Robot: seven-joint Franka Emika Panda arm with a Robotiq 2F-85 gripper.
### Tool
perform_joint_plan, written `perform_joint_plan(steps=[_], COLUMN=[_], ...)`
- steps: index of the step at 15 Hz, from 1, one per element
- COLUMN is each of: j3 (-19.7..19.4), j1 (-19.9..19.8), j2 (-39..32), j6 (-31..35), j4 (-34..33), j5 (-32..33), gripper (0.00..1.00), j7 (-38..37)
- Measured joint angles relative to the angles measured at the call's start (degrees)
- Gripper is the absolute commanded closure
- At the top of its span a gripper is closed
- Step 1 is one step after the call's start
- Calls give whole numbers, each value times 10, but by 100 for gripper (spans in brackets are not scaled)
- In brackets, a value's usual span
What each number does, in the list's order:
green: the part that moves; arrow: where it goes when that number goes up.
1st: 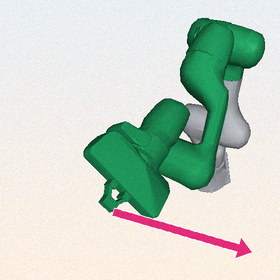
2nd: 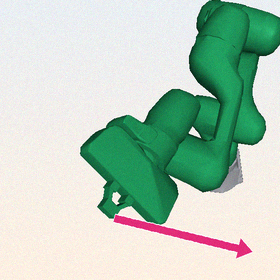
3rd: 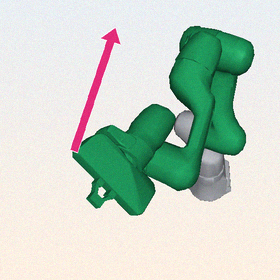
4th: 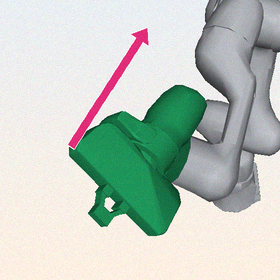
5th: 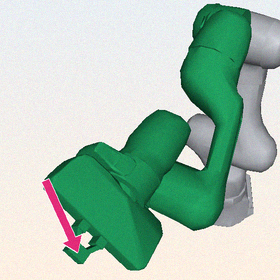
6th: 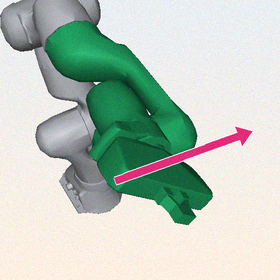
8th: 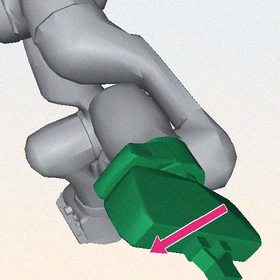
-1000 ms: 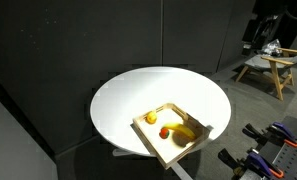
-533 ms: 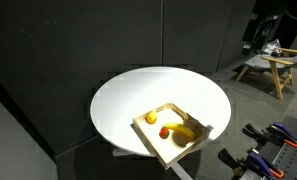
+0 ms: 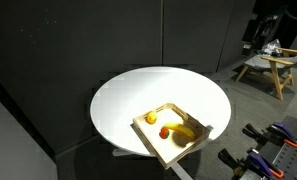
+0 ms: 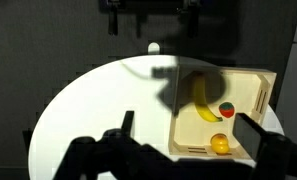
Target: Remove the banana from the crate and put it on the table
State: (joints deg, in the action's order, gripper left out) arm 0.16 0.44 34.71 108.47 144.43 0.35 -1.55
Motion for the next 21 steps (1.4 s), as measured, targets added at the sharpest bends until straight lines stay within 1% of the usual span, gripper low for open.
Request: perform_joint_plan(steps=[11,15,21], j3=[2,12,23], j1=[0,1,5], j2=[-11,-42,-114], j6=[5,26,61], j4=[-4,-14,-49], j5=[0,-1,-7], gripper=[0,0,0], j7=[0,-5,-12])
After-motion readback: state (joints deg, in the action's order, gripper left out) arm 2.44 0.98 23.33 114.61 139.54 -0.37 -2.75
